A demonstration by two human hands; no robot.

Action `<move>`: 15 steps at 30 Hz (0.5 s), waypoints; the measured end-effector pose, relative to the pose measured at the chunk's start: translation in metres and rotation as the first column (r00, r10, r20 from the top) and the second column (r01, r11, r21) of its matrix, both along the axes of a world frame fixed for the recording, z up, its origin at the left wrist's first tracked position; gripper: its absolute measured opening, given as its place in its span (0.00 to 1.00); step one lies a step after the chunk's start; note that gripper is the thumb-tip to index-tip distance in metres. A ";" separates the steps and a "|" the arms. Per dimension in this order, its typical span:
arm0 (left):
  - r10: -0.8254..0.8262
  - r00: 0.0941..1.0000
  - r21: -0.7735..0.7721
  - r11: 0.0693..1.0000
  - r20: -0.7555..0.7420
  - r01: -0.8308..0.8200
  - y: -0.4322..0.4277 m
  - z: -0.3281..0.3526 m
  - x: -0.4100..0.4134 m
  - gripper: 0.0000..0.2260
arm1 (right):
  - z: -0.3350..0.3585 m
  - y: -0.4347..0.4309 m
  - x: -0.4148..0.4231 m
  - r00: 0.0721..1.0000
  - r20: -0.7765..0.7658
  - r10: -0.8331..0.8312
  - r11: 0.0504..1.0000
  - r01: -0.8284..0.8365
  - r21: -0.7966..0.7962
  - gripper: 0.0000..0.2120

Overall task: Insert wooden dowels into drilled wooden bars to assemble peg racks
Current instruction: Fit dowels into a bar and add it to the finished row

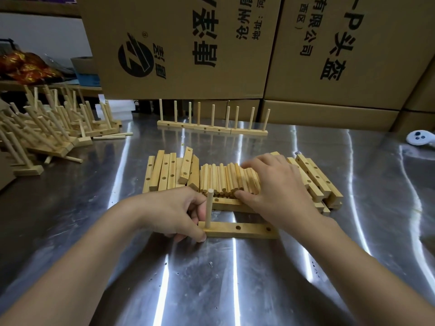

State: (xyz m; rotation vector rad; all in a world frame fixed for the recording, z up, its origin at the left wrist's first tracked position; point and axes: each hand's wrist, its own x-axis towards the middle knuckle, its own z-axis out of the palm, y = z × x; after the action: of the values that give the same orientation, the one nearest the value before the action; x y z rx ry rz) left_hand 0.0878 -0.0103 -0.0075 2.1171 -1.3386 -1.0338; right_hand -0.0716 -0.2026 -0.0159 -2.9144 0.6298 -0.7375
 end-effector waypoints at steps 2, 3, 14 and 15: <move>-0.004 1.000 -0.001 1.000 0.002 0.004 -0.001 -0.001 0.000 0.11 | 0.000 -0.007 -0.008 0.999 -0.024 -0.041 0.999 0.041 0.027 0.26; -0.005 1.000 -0.002 1.000 0.003 0.005 -0.001 -0.001 0.000 0.11 | -0.001 -0.009 -0.011 0.999 -0.031 -0.044 0.998 0.045 0.037 0.22; 0.005 0.998 0.006 1.000 0.056 -0.006 -0.001 0.000 -0.002 0.11 | -0.015 0.002 -0.020 0.995 0.101 0.022 0.999 -0.018 -0.046 0.11; 0.008 0.998 0.004 1.000 0.060 -0.008 -0.001 0.000 -0.003 0.11 | -0.016 0.004 -0.019 0.996 0.089 0.022 0.999 -0.018 -0.047 0.12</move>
State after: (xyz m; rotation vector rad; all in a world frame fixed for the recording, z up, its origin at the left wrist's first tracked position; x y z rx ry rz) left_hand 0.0853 -0.0117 -0.0077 2.1709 -1.3557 -0.9780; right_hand -0.0907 -0.1990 -0.0317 -2.9047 0.5811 -0.8868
